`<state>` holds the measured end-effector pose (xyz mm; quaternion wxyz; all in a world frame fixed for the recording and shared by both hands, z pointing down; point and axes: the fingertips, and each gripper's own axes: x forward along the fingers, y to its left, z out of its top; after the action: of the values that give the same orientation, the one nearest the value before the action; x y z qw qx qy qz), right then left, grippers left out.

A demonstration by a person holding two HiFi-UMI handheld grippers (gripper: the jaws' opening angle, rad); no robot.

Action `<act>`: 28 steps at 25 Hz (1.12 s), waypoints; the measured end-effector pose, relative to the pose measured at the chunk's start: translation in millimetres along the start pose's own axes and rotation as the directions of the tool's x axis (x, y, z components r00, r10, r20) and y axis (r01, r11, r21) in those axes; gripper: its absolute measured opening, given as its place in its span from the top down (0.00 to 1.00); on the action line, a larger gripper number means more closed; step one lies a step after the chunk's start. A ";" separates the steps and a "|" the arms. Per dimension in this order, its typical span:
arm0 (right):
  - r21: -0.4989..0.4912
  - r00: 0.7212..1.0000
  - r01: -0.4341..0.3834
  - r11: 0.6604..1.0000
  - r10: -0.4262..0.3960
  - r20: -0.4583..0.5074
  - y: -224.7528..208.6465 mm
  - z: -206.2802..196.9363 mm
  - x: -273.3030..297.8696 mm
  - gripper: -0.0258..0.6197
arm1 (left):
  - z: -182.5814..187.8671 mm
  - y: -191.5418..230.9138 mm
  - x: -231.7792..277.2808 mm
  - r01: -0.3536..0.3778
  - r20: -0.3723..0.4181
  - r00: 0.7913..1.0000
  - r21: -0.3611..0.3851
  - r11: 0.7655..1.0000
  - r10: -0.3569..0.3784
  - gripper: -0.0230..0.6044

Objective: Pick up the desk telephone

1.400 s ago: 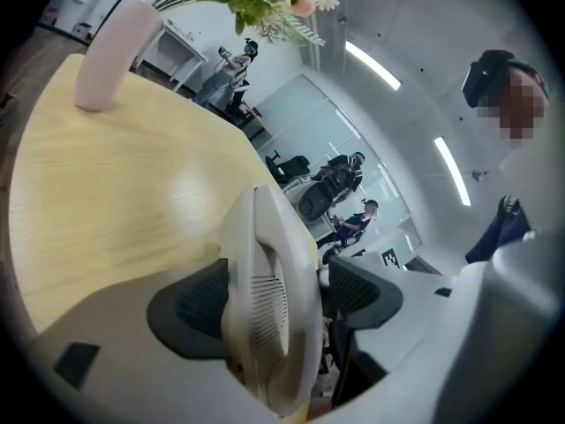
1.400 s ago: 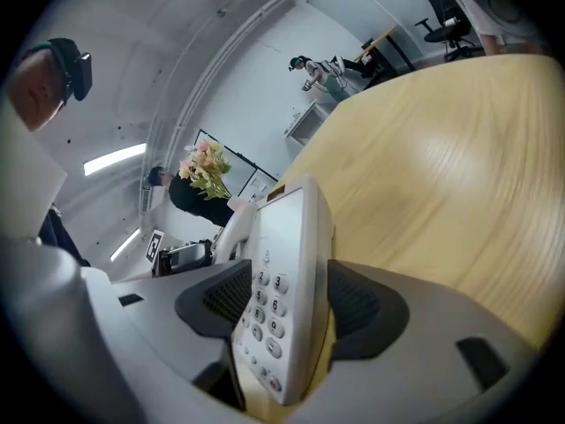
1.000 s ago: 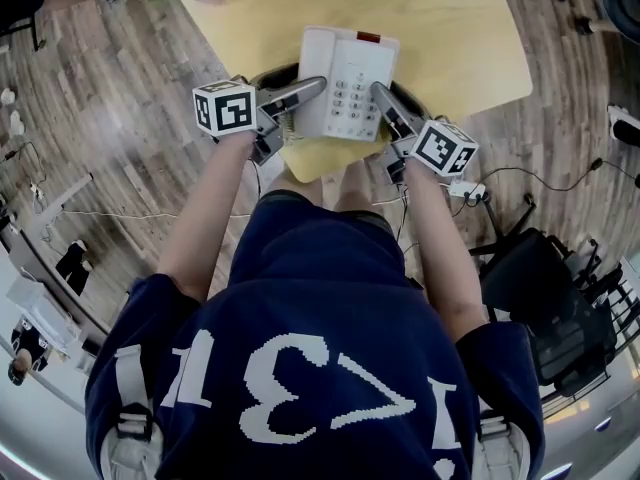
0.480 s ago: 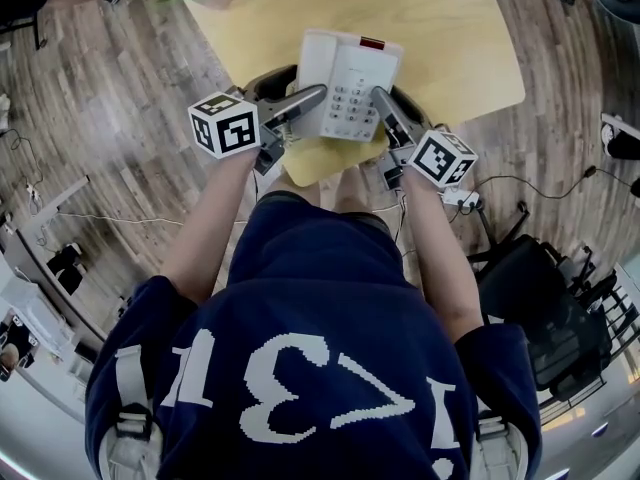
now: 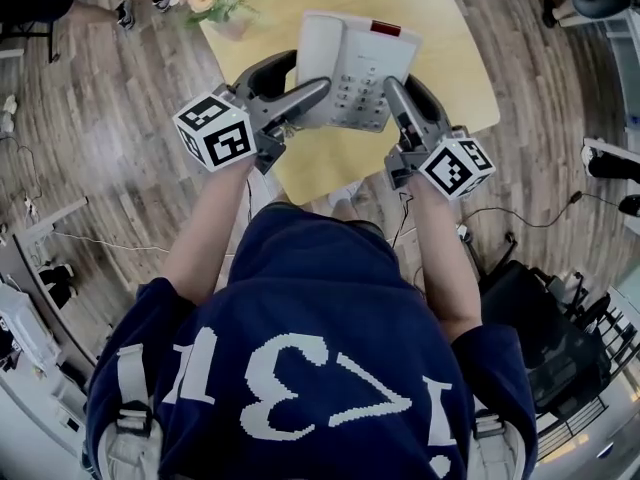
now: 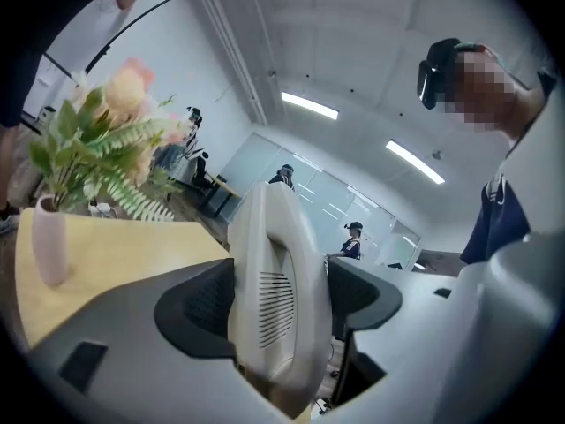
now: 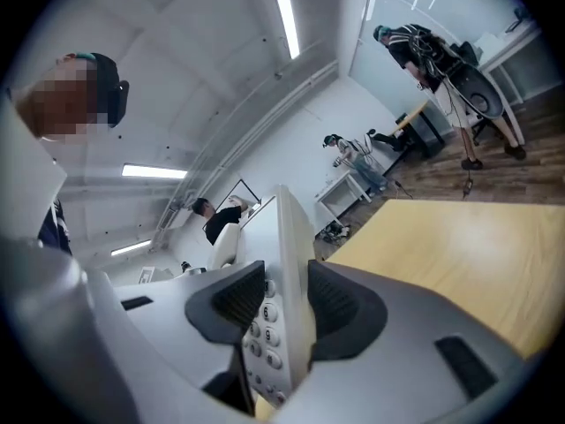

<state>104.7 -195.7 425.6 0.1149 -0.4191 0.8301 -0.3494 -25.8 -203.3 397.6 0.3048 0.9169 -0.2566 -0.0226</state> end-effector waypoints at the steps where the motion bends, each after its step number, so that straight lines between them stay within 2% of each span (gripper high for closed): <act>1: -0.022 1.000 -0.012 1.000 0.013 0.017 6.4 11.0 0.0 0.70 | 9.8 -6.0 0.5 0.005 0.019 1.000 0.019 1.000 -0.005 0.42; 8: -0.159 0.991 -0.079 0.984 0.094 0.095 46.9 67.9 -3.4 0.70 | 65.7 -43.4 -2.7 0.028 0.118 0.992 0.153 0.988 -0.046 0.42; 13: -0.209 0.983 -0.107 0.972 0.134 0.123 67.7 94.3 -4.6 0.71 | 93.0 -62.6 -6.0 0.020 0.154 0.987 0.209 0.978 -0.053 0.43; 28: -0.269 0.975 -0.149 0.952 0.187 0.122 91.0 114.4 -8.8 0.71 | 114.3 -85.0 -15.0 -0.002 0.195 0.979 0.281 0.960 -0.055 0.43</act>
<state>109.6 -207.4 279.7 0.1493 -0.3828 0.8904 -0.1957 -22.6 -200.6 254.4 0.1446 0.9471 -0.2743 -0.0828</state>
